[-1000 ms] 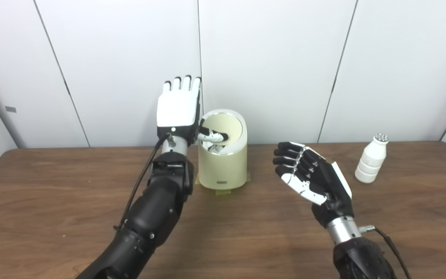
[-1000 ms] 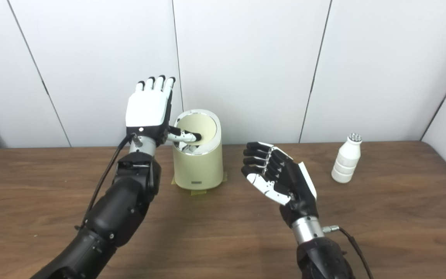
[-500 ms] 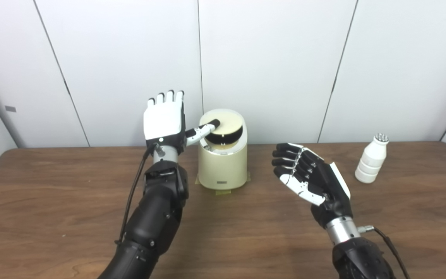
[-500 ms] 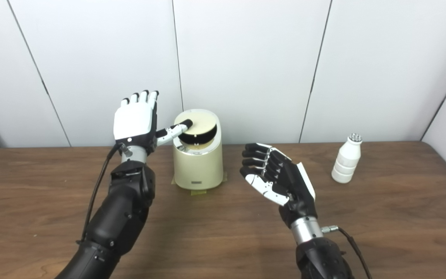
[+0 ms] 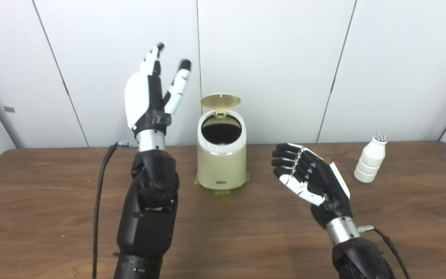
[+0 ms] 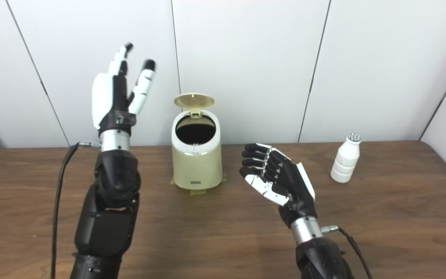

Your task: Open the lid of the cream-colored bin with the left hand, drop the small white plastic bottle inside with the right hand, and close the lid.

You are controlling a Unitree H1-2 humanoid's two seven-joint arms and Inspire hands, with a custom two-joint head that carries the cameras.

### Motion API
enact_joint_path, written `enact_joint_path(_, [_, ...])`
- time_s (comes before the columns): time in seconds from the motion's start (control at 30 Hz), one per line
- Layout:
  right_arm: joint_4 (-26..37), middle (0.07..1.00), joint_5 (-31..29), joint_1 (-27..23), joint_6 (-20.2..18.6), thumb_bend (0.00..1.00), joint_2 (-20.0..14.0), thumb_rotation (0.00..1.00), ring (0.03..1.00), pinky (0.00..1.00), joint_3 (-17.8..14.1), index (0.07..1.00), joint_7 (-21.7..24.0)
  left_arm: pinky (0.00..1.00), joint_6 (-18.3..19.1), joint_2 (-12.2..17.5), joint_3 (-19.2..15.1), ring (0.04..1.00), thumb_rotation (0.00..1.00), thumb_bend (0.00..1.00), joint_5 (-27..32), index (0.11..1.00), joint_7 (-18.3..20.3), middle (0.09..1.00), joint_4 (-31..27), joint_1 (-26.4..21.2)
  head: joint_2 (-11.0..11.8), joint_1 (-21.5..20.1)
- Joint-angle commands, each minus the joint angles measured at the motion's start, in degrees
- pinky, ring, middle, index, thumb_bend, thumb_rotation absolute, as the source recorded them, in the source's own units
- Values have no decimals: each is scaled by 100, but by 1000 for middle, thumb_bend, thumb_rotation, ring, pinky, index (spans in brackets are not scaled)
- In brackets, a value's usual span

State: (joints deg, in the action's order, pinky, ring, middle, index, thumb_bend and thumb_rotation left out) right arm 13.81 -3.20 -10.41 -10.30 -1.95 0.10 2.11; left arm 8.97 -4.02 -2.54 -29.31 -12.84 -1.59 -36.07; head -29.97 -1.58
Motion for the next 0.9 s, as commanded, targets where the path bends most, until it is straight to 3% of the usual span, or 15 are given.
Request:
enact_joint_path(0.0, [105,680,-62,-223,212,278,21,187,667,604,-35,668,11,810,-364,9,-21,891,1000,379,469,899,42,904,-449,-33,0,-9])
enact_joint_path(0.07, [102,681,-56,-229,234,278,35,185,667,603,-38,668,0,754,-164,183,-53,835,999,328,1041,836,491,847,-924,316,22,-4])
enact_joint_path(0.17, [110,682,-59,-229,248,282,36,178,669,607,-44,669,3,677,5,472,-163,769,867,297,1711,749,960,770,-1303,754,17,-5])
enact_joint_path(0.33, [101,678,-85,-241,260,293,25,192,669,609,-95,666,-3,689,-29,627,-382,766,736,271,2665,746,1241,771,-1598,1324,19,15])
enact_joint_path(0.43, [98,675,-123,-251,310,296,19,191,664,596,-127,662,8,726,-101,588,-439,792,773,282,3171,783,1295,801,-1816,1647,9,3])
enact_joint_path(0.57, [88,670,-214,-318,421,291,-52,189,656,578,-197,659,39,764,-551,578,-437,827,877,340,3596,826,1405,840,-1863,2106,14,24])
enact_joint_path(0.63, [66,662,-247,-396,536,316,-87,240,651,574,-290,654,-8,777,-672,565,-439,836,893,363,3642,827,1395,846,-1844,2251,28,7])
enact_joint_path(0.8, [-244,677,-347,-714,1115,359,-319,255,669,606,-571,666,33,806,-848,622,-436,845,910,372,3663,830,1381,849,-1731,2401,46,-51])
enact_joint_path(0.87, [-153,672,-156,-904,1172,356,-389,263,660,597,-619,662,-89,803,-919,648,-416,842,910,376,3598,827,1369,845,-1692,2431,46,-72])
